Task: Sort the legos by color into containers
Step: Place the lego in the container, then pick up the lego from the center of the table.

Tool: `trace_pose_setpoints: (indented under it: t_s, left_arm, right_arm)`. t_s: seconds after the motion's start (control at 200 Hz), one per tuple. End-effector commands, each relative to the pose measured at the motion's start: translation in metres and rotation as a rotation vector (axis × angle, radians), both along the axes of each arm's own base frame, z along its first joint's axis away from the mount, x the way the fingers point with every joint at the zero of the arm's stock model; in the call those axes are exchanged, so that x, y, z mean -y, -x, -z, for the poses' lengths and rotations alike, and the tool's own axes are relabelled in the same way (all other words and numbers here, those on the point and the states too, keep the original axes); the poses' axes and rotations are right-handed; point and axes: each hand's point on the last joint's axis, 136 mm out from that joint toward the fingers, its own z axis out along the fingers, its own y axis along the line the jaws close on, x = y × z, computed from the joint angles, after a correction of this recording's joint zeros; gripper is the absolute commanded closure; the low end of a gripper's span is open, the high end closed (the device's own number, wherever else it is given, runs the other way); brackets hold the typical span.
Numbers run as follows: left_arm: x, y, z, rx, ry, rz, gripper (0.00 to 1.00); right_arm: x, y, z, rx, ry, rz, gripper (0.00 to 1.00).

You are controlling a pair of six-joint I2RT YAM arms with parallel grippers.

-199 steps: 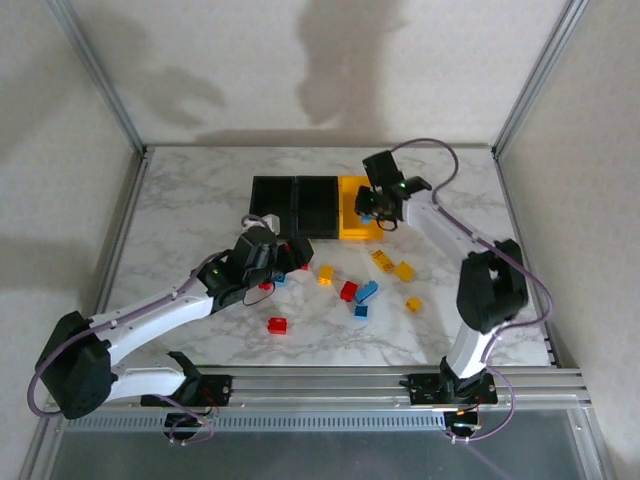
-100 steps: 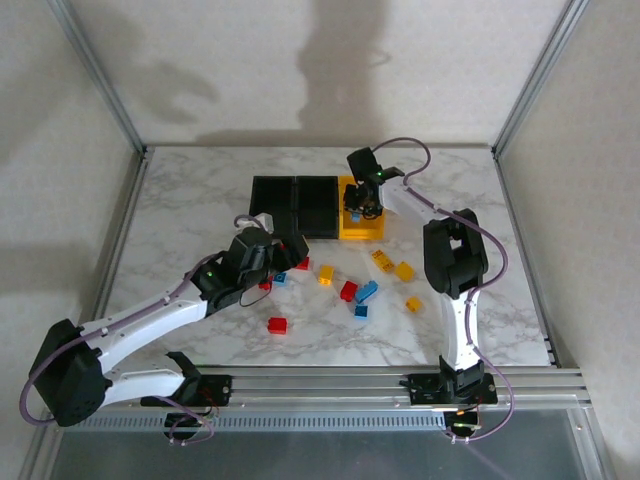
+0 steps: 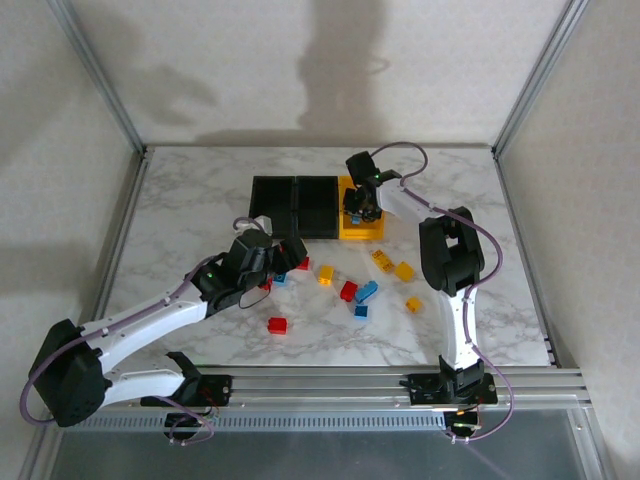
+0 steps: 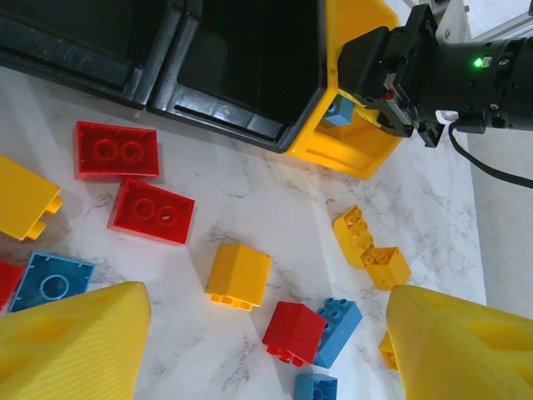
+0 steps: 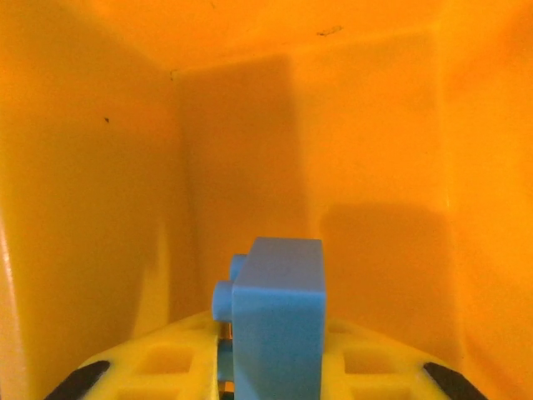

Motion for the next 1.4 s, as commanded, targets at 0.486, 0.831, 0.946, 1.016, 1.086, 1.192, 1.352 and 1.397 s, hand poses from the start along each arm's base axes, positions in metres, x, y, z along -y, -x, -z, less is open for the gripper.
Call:
trace_pose_setpoints:
  t_s: [0.486, 0.831, 0.946, 1.016, 1.086, 1.192, 1.352, 1.397]
  left_arm:
    - [-0.019, 0.001, -0.005, 0.015, -0.044, -0.056, 0.24]
    - [-0.030, 0.000, 0.022, -0.088, -0.153, -0.098, 0.29]
    - [-0.027, 0.001, 0.040, -0.144, -0.186, -0.084, 0.32]
    - [-0.027, 0.003, 0.051, -0.167, -0.198, -0.082, 0.32]
    - [-0.033, 0.004, 0.058, -0.183, -0.220, -0.106, 0.33]
    - [-0.049, 0.005, 0.064, -0.192, -0.280, -0.161, 0.33]
    - [-0.083, 0.009, 0.072, -0.228, -0.343, -0.234, 0.35]
    - [-0.094, 0.011, 0.075, -0.241, -0.350, -0.252, 0.37]
  right_arm:
    - [0.003, 0.004, -0.064, 0.113, -0.048, 0.025, 0.61]
    - [0.019, 0.081, -0.098, 0.204, -0.172, -0.044, 0.63]
    - [0.026, 0.115, -0.095, 0.208, -0.212, -0.074, 0.62]
    - [0.033, 0.134, -0.091, 0.203, -0.223, -0.072, 0.62]
    - [0.038, 0.150, -0.086, 0.199, -0.235, -0.065, 0.61]
    - [0.042, 0.168, -0.080, 0.199, -0.266, -0.049, 0.59]
    - [0.040, 0.185, -0.074, 0.198, -0.308, -0.049, 0.60]
    - [0.039, 0.187, -0.073, 0.199, -0.313, -0.053, 0.61]
